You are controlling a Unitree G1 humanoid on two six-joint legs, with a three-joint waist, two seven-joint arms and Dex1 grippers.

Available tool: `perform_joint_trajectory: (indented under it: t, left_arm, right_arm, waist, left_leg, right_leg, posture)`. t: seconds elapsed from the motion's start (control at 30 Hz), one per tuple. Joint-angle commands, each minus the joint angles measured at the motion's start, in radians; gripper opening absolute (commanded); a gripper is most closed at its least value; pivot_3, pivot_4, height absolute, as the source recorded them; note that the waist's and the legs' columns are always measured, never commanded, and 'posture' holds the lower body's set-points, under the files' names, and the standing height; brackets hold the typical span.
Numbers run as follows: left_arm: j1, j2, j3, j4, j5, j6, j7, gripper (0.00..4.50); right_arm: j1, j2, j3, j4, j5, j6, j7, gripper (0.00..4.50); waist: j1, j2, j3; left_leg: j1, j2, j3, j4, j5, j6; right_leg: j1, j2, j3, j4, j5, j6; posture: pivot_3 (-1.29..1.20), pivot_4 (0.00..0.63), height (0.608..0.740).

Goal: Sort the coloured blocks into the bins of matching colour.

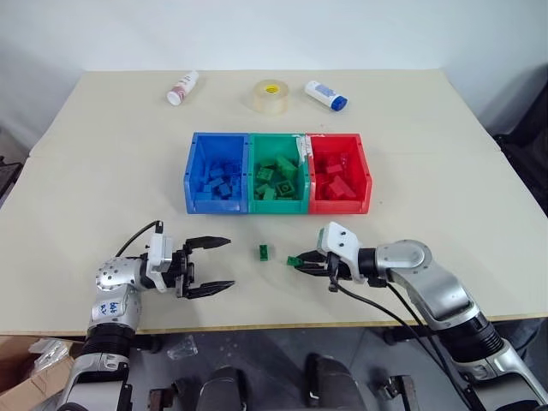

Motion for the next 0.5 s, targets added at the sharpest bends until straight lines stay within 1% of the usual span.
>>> perform_joint_trajectory:
  t: [0.03, 0.17, 0.33, 0.4, 0.5]
  left_arm:
    - [-0.002, -0.006, 0.011, -0.02, -0.012, -0.008, 0.003, 4.5]
    - [-0.007, -0.015, 0.01, -0.016, -0.009, -0.011, 0.008, 4.5]
    - [-0.006, -0.021, 0.009, -0.024, -0.007, -0.013, 0.016, 4.5]
    - [-0.002, -0.021, 0.011, -0.031, -0.008, -0.015, 0.023, 4.5]
    - [0.008, -0.018, 0.015, -0.043, -0.009, -0.016, 0.032, 4.5]
  right_arm:
    - [-0.111, 0.055, -0.08, -0.006, 0.054, -0.001, -0.028, 0.42]
    - [-0.284, 0.128, -0.103, 0.174, 0.019, -0.067, -0.07, 0.42]
    - [-0.479, 0.206, -0.095, 0.5, -0.066, -0.223, -0.119, 0.42]
    - [-0.533, 0.23, -0.091, 0.618, -0.094, -0.27, -0.135, 1.15]
    - [-0.557, 0.247, -0.094, 0.678, -0.105, -0.316, -0.128, 2.13]
  waist:
    - [-0.005, 0.0, 0.0]
    - [-0.006, 0.0, 0.0]
    - [-0.006, 0.0, 0.0]
    - [-0.008, 0.0, 0.0]
    - [-0.01, 0.0, 0.0]
  left_leg:
    - [0.0, 0.0, 0.0, 0.0, 0.0, 0.0]
    - [0.001, 0.0, 0.001, 0.0, 0.0, 0.0]
    - [0.0, 0.0, 0.001, 0.0, 0.0, 0.0]
    - [0.0, 0.0, 0.002, 0.0, 0.0, 0.0]
    - [0.0, 0.0, 0.002, -0.001, 0.0, 0.0]
  right_leg:
    - [0.0, 0.0, 0.0, 0.0, 0.0, 0.0]
    - [-0.001, 0.0, 0.0, 0.002, 0.0, 0.0]
    - [-0.001, 0.0, 0.0, 0.001, 0.0, 0.0]
    - [-0.001, 0.0, 0.0, 0.001, 0.0, 0.0]
    - [-0.001, 0.0, 0.0, 0.001, 0.0, 0.0]
  posture:
    - [0.0, 0.15, 0.74]
    - [0.0, 0.15, 0.74]
    - [0.0, 0.15, 0.74]
    - [0.0, 0.15, 0.74]
    - [0.0, 0.15, 0.74]
